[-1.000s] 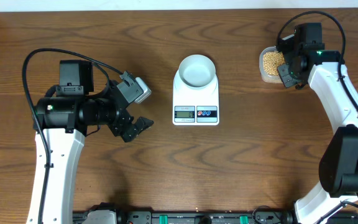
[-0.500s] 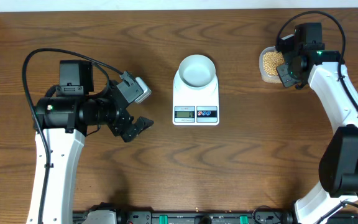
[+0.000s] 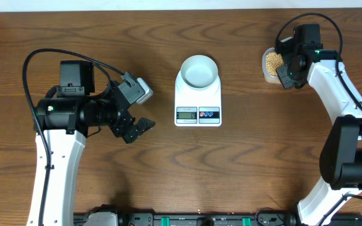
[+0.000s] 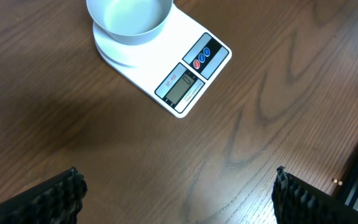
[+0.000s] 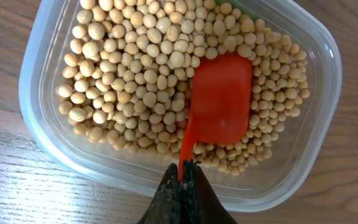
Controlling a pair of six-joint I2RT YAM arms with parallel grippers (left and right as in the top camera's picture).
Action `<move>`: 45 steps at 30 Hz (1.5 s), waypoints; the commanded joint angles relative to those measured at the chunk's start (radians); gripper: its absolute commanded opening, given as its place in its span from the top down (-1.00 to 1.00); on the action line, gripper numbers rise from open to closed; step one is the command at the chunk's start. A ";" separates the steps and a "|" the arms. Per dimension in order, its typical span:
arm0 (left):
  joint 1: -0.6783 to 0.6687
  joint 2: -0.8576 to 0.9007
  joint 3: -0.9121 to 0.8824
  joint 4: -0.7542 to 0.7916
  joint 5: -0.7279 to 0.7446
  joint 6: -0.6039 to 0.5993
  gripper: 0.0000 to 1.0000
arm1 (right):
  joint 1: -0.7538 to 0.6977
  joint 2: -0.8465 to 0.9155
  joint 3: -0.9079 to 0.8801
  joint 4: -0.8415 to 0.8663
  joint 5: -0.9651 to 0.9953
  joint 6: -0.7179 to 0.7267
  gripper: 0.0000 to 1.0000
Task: Scoop item into bowl and weigh 50g on scale
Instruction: 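Dip the red scoop into the soybeans with the right gripper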
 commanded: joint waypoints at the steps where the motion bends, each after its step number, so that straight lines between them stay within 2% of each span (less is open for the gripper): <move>1: 0.003 0.006 0.020 -0.003 -0.008 0.019 -0.96 | -0.005 0.028 0.004 -0.024 -0.052 0.051 0.98; 11: 0.003 0.006 0.020 -0.003 -0.008 0.019 -0.96 | -0.031 -0.010 0.005 -0.042 -0.234 0.154 0.98; 21: 0.003 0.006 0.020 -0.003 -0.008 0.019 -0.96 | -0.137 -0.011 0.005 -0.043 -0.478 0.254 0.98; 45: 0.003 0.006 0.020 -0.003 -0.008 0.019 -0.95 | -0.246 -0.016 0.024 -0.059 -0.689 0.359 0.98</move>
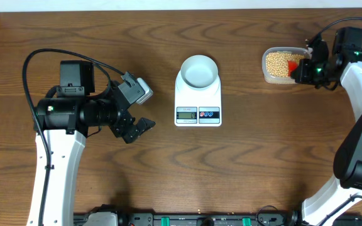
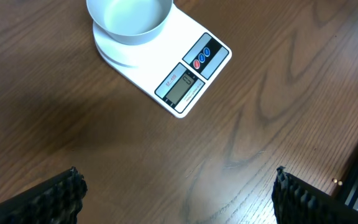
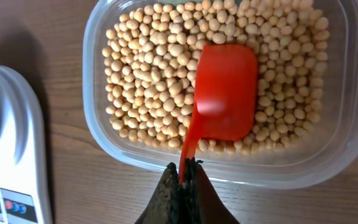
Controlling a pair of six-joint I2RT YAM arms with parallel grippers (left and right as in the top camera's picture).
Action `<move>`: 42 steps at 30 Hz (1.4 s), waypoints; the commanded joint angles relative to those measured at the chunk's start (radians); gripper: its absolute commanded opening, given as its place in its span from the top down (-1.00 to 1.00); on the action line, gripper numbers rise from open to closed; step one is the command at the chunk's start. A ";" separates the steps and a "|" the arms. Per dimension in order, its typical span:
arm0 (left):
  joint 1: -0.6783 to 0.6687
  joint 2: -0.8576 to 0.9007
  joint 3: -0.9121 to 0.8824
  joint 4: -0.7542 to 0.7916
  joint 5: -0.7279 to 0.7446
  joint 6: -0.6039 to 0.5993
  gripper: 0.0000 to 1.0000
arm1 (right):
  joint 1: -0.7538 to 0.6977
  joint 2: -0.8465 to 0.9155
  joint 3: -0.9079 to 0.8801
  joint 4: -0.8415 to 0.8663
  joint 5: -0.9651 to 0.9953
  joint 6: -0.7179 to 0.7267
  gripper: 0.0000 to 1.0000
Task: Scoop item into bowl and weigh 50g on scale
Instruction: 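Dip the red scoop into the soybeans with the right gripper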
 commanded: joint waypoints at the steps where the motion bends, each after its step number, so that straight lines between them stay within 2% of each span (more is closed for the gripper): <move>1: 0.003 0.006 0.020 -0.003 -0.008 0.019 -0.96 | -0.021 -0.013 0.011 -0.011 -0.121 0.037 0.98; 12: 0.003 0.006 0.020 -0.003 -0.008 0.019 -0.96 | -0.118 -0.013 0.010 -0.010 -0.223 0.072 0.98; 28: 0.003 0.006 0.020 -0.003 -0.008 0.019 -0.96 | -0.119 -0.012 -0.050 0.006 -0.226 0.072 0.98; 42: 0.003 0.006 0.020 -0.003 -0.008 0.019 -0.96 | -0.119 0.022 -0.050 0.100 -0.226 0.068 0.98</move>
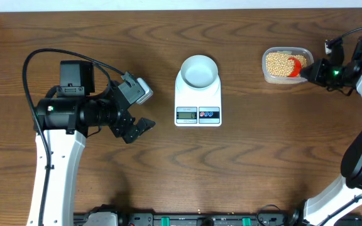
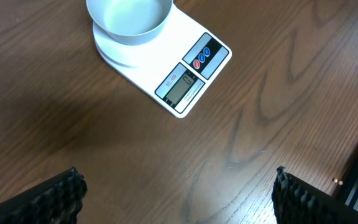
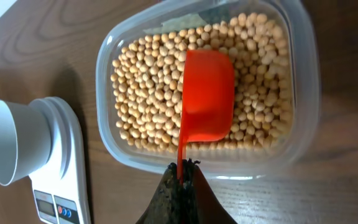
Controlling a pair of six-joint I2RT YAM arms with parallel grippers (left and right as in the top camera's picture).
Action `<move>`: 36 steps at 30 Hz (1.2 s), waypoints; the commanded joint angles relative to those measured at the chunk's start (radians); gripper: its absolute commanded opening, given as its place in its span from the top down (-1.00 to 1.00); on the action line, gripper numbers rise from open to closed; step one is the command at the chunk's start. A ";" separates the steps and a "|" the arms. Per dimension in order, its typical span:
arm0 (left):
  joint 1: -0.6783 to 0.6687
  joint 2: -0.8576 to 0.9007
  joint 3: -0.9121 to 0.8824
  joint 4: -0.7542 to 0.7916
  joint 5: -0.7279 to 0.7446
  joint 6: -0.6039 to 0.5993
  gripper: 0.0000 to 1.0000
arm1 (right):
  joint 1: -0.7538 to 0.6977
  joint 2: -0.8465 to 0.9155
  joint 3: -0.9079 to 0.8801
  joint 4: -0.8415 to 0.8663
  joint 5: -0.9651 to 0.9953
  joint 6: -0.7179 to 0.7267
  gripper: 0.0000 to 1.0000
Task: Scoop item into bowl and weigh 50g on scale
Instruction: 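Dip the red scoop into the soybeans with the right gripper, then drag the scoop through the beans to fill it, right gripper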
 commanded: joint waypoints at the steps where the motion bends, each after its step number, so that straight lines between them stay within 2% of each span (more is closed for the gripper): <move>1: 0.003 0.006 0.020 -0.003 -0.008 0.017 -0.96 | 0.001 0.018 -0.008 0.016 -0.029 0.006 0.99; 9: 0.003 0.006 0.020 -0.003 -0.008 0.017 -0.96 | 0.000 0.018 -0.008 0.007 -0.158 0.006 0.98; 36: 0.003 0.006 0.020 -0.003 -0.008 0.017 -0.96 | -0.009 0.020 -0.008 0.018 -0.139 0.059 0.98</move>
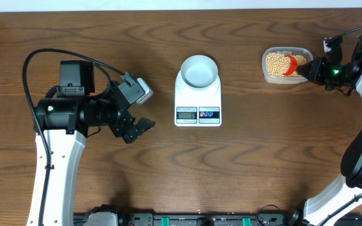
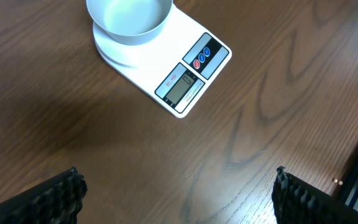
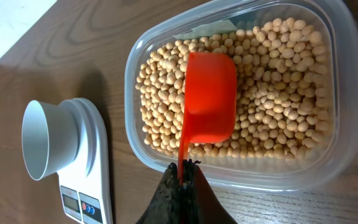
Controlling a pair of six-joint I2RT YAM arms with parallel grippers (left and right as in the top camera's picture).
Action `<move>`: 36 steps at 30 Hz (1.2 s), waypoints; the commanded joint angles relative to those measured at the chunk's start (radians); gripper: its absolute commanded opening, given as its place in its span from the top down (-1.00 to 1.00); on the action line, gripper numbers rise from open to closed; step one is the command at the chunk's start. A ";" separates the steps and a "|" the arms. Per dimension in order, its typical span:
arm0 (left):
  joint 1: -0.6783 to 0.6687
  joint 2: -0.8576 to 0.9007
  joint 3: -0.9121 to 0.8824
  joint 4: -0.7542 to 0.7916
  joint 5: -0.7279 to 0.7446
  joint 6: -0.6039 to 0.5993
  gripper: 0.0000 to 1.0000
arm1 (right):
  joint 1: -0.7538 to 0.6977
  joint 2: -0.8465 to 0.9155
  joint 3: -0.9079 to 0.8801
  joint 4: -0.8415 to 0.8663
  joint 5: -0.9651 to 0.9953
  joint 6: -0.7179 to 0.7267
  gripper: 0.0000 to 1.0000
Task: Scoop item into bowl and weigh 50g on scale
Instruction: 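Drag the scoop through the beans to fill it, right gripper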
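Note:
My right gripper (image 3: pixel 183 171) is shut on the handle of a red scoop (image 3: pixel 209 99), whose cup lies over the beans in a clear plastic container of soybeans (image 3: pixel 272 93) at the table's far right (image 1: pixel 286 63). An empty white bowl (image 1: pixel 198 69) stands on the white digital scale (image 1: pixel 198 94) mid-table, also seen from the right wrist as bowl (image 3: pixel 42 140) and from the left wrist as bowl (image 2: pixel 129 18). My left gripper (image 2: pixel 179 193) hangs open above bare wood, left of the scale.
The left arm (image 1: pixel 87 113) sits over the table's left half. The scale's display and buttons (image 2: pixel 188 71) face the front edge. Black equipment (image 1: pixel 200 220) lines the near edge of the table.
The scoop's cup sits a little further left in the beans, and the right wrist view has shifted slightly so more of the container shows. The left arm is unchanged.
My right gripper held the red scoop in the bean container from the first moment, with the arm reaching from above it. The wrist then stood further to the right, with the scoop pointing left across the beans. The left arm stayed still and open throughout.

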 commanded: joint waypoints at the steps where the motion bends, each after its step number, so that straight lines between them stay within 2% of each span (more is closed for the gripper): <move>1: 0.003 0.006 0.020 -0.003 -0.008 0.017 -0.96 | -0.010 0.014 -0.007 0.002 -0.053 0.031 0.98; 13: 0.003 0.006 0.020 -0.003 -0.008 0.017 -0.96 | -0.069 0.014 -0.007 -0.002 -0.169 0.051 0.98; 36: 0.003 0.006 0.020 -0.003 -0.008 0.017 -0.96 | -0.115 0.014 -0.007 -0.034 -0.254 0.051 0.98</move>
